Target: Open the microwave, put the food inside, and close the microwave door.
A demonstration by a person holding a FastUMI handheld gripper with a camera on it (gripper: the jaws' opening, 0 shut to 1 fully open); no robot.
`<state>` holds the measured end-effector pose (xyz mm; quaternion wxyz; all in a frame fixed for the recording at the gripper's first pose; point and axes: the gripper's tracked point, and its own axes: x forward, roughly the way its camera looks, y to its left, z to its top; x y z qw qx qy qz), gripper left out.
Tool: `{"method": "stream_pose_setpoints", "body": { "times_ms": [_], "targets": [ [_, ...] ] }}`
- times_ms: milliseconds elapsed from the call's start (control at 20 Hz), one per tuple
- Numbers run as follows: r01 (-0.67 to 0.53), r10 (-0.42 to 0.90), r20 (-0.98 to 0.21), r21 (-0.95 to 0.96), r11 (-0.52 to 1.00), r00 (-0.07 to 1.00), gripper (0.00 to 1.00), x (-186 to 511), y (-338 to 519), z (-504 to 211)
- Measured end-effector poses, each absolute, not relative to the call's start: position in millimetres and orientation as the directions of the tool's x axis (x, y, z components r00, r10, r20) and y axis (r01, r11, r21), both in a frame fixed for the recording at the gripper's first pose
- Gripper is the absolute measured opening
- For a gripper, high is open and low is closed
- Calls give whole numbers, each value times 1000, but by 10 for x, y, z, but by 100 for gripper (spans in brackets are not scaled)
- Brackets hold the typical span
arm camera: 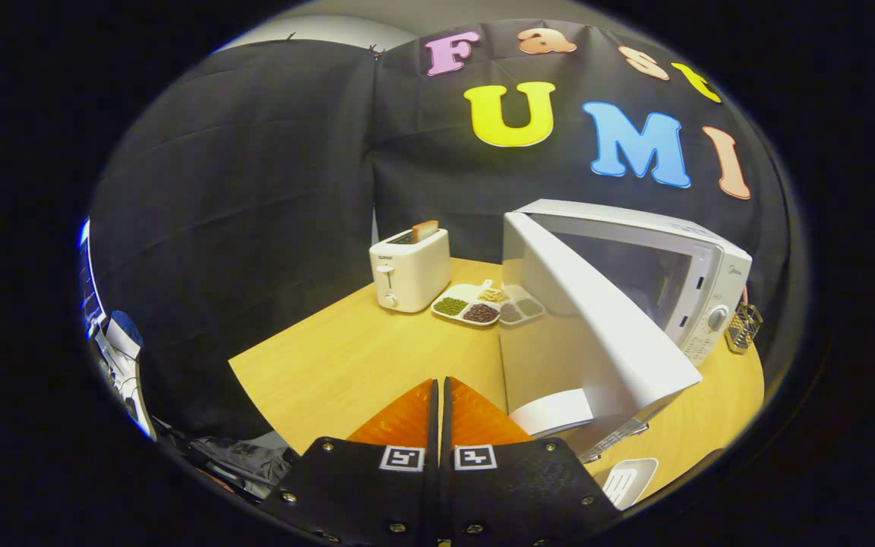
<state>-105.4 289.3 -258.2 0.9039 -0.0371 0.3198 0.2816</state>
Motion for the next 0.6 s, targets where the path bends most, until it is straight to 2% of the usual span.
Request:
{"method": "stream_pose_setpoints", "body": {
  "times_ms": [600],
  "targets": [
    [-372, 294, -598, -8, 928, 746, 0, -364, 1878, -2664]
  ]
}}
